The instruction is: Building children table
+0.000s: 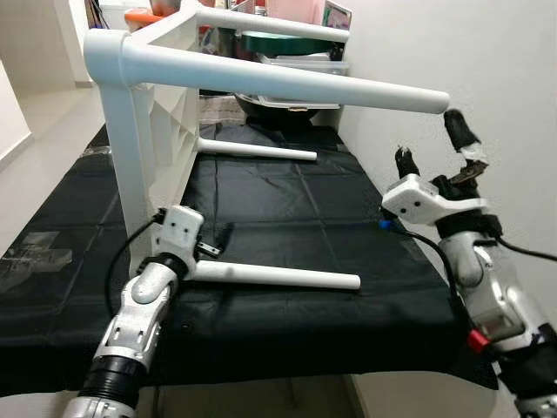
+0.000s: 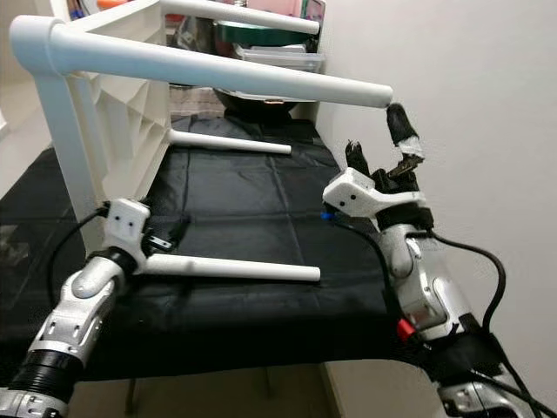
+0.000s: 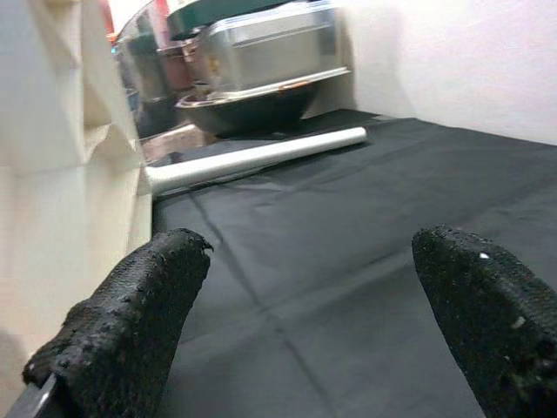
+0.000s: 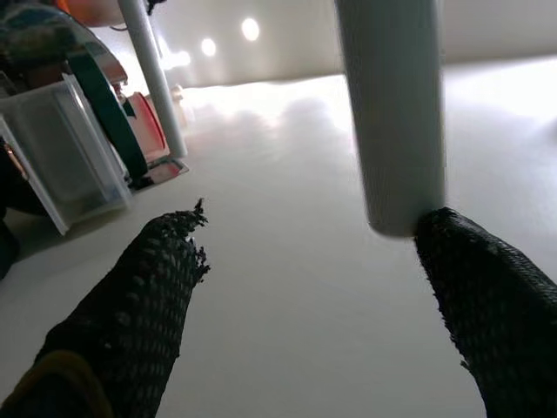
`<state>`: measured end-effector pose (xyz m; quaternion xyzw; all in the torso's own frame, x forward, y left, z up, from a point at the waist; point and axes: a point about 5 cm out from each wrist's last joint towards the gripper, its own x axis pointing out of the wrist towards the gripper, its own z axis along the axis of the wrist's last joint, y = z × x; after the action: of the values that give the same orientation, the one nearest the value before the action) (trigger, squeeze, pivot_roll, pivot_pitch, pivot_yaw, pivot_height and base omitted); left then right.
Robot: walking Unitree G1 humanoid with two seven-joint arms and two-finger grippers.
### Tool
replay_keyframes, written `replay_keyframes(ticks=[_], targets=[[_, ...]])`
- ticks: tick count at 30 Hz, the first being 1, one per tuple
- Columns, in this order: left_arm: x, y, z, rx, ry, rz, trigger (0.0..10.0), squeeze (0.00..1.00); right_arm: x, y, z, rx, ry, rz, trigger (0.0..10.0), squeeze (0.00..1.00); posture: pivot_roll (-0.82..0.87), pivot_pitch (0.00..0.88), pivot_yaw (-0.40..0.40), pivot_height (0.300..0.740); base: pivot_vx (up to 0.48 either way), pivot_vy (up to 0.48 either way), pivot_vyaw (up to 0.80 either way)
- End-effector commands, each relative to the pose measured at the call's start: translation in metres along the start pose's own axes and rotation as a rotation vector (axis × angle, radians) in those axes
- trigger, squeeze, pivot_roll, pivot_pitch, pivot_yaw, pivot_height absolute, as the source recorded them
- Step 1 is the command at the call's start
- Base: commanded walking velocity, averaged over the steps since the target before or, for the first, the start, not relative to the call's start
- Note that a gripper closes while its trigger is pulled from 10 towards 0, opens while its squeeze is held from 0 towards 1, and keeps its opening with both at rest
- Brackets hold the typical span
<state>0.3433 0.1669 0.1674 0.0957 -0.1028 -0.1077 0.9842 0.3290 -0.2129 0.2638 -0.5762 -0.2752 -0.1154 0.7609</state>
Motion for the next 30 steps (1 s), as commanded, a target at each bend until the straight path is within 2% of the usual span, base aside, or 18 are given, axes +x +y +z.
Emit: replay_keyframes(ticks=[1,6,11,15,17,22,30], targets=[[0.001,0.003,0.000,0.006,0.005,0.012,10.0,0.00,0.003,-0.001,-0.004,-0.031,0.000,0.016,10.0,0.00,0.09,0.000,-0.099,0.740,0.000,0.000,0.00],[0.001,0.006,0.000,0.008,0.004,0.020,10.0,0.00,0.012,-0.010,-0.008,-0.057,0.005,-0.028,10.0,0.00,0.09,0.000,-0.102,0.740,0.000,0.000,0.00],[0.000,0.007,-0.001,0.011,0.008,0.022,10.0,0.00,0.013,-0.012,-0.009,-0.066,0.012,-0.048,10.0,0.00,0.09,0.000,-0.102,0.740,0.000,0.000,0.00],[0.000,0.006,-0.002,0.012,0.012,0.021,10.0,0.00,0.012,-0.013,-0.013,-0.068,0.039,-0.064,10.0,0.00,0.09,0.000,-0.096,0.740,0.000,0.000,0.00],[0.001,0.005,-0.003,0.013,0.015,0.017,10.0,0.00,0.007,-0.008,-0.022,-0.057,0.099,-0.051,10.0,0.00,0.08,0.000,-0.094,0.740,0.000,0.000,0.00],[0.002,0.005,-0.003,0.014,0.018,0.013,10.0,0.00,0.002,-0.005,-0.028,-0.044,0.141,-0.044,10.0,0.00,0.08,0.000,-0.088,0.740,0.000,0.000,0.00],[0.003,0.007,-0.004,0.017,0.022,0.012,10.0,0.00,0.010,-0.016,-0.024,-0.051,0.112,-0.092,10.0,0.00,0.08,0.000,-0.088,0.740,0.000,0.000,0.00]])
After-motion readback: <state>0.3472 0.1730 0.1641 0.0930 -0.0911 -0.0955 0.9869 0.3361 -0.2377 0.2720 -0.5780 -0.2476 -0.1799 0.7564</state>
